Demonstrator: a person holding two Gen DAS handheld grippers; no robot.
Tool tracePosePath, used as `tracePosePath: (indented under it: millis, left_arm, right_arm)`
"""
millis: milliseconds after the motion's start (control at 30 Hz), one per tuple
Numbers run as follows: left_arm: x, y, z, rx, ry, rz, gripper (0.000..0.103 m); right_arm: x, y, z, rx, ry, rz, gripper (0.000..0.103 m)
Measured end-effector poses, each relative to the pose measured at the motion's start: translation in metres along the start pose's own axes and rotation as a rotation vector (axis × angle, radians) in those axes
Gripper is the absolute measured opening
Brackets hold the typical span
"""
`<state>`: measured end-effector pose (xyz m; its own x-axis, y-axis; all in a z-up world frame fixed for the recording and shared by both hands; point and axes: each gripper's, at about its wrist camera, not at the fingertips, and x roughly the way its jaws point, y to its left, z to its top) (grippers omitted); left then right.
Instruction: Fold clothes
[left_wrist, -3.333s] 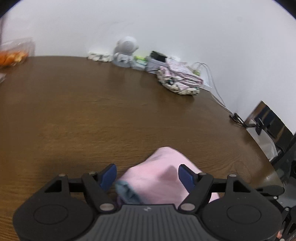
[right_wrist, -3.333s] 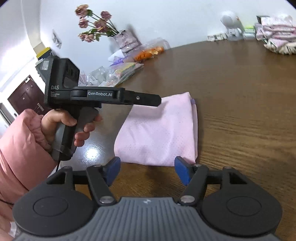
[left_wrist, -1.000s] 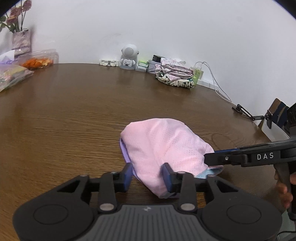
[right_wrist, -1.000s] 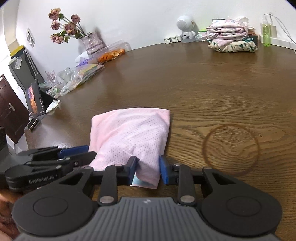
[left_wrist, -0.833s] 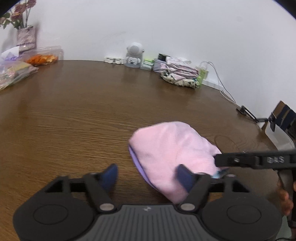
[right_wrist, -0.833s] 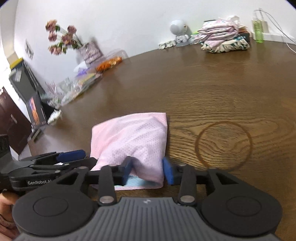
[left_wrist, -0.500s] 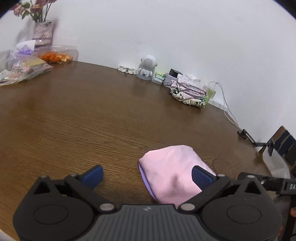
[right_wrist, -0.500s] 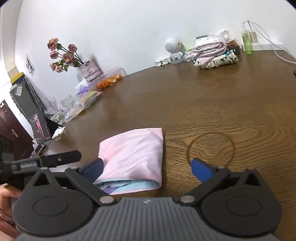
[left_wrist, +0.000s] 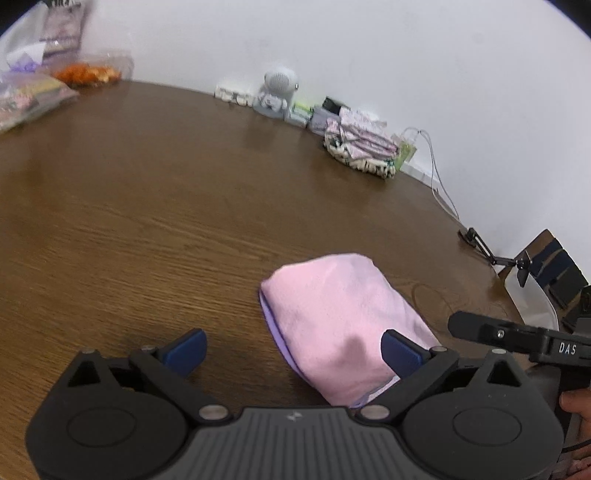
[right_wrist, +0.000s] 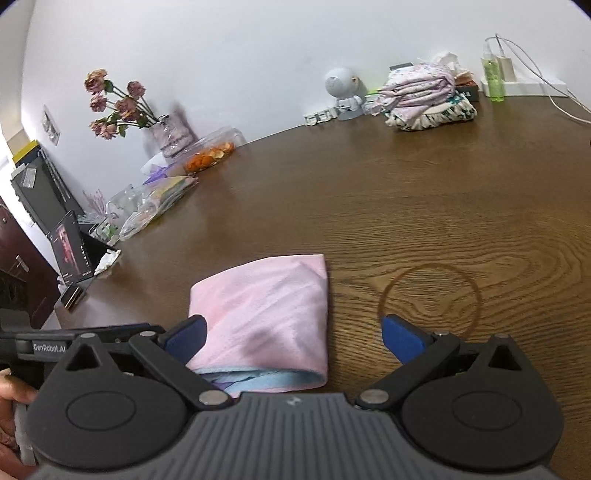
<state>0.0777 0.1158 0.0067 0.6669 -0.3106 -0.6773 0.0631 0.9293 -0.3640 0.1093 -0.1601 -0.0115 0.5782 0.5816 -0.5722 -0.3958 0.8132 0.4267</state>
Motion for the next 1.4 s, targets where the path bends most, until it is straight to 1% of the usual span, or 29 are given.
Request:
tracePosePath:
  millis: [167, 300, 433, 500, 600, 733, 767, 867, 1000, 1100, 1200, 1267, 1333, 1367, 1400]
  left_arm:
    - [0.013, -0.005, 0.002, -0.009, 0.047, 0.013, 0.091]
    - [0.013, -0.006, 0.002, -0.025, 0.053, 0.020, 0.090]
    - [0.013, -0.008, 0.002, -0.031, 0.050, 0.036, 0.089]
    - [0.014, -0.008, 0.002, -0.033, 0.049, 0.044, 0.088]
    - [0.014, -0.010, 0.002, -0.037, 0.048, 0.036, 0.086]
    - [0.006, -0.008, 0.003, -0.069, 0.013, 0.028, 0.088]
    - [0.004, -0.007, 0.004, -0.080, 0.003, 0.027, 0.090]
    - [-0.003, -0.003, 0.005, -0.104, -0.033, 0.034, 0.096]
    - [-0.011, 0.006, 0.004, -0.140, -0.077, 0.038, 0.099]
    - [-0.011, 0.015, 0.004, -0.166, -0.079, 0.042, 0.101]
    - [-0.011, 0.024, 0.003, -0.183, -0.078, 0.047, 0.101]
    - [-0.011, 0.030, 0.004, -0.191, -0.078, 0.048, 0.101]
    - [-0.012, 0.037, 0.005, -0.199, -0.074, 0.047, 0.101]
    - [-0.013, 0.040, 0.005, -0.200, -0.074, 0.046, 0.101]
    - [-0.014, 0.043, 0.005, -0.201, -0.074, 0.045, 0.101]
  right_arm:
    - [0.001, -0.006, -0.001, 0.018, -0.012, 0.004, 0.103]
    - [0.002, -0.005, -0.003, -0.016, -0.005, 0.024, 0.103]
    - [0.001, 0.005, -0.004, -0.099, -0.013, 0.038, 0.103]
    - [0.002, 0.009, -0.004, -0.117, -0.013, 0.036, 0.103]
    - [0.002, 0.014, -0.004, -0.142, -0.013, 0.037, 0.103]
    - [-0.007, 0.024, -0.006, -0.201, -0.046, 0.042, 0.103]
    - [-0.010, 0.027, -0.007, -0.220, -0.055, 0.046, 0.103]
    - [-0.010, 0.045, -0.012, -0.336, -0.055, 0.061, 0.103]
    - [-0.001, 0.071, -0.023, -0.460, -0.029, 0.073, 0.103]
    - [0.008, 0.091, -0.035, -0.568, -0.018, 0.083, 0.103]
    - [0.021, 0.111, -0.049, -0.704, 0.002, 0.044, 0.102]
    - [0.032, 0.122, -0.055, -0.781, 0.017, 0.011, 0.099]
    - [0.042, 0.132, -0.060, -0.852, 0.041, -0.017, 0.086]
    - [0.045, 0.135, -0.062, -0.873, 0.052, -0.025, 0.082]
    - [0.049, 0.137, -0.063, -0.893, 0.070, -0.035, 0.074]
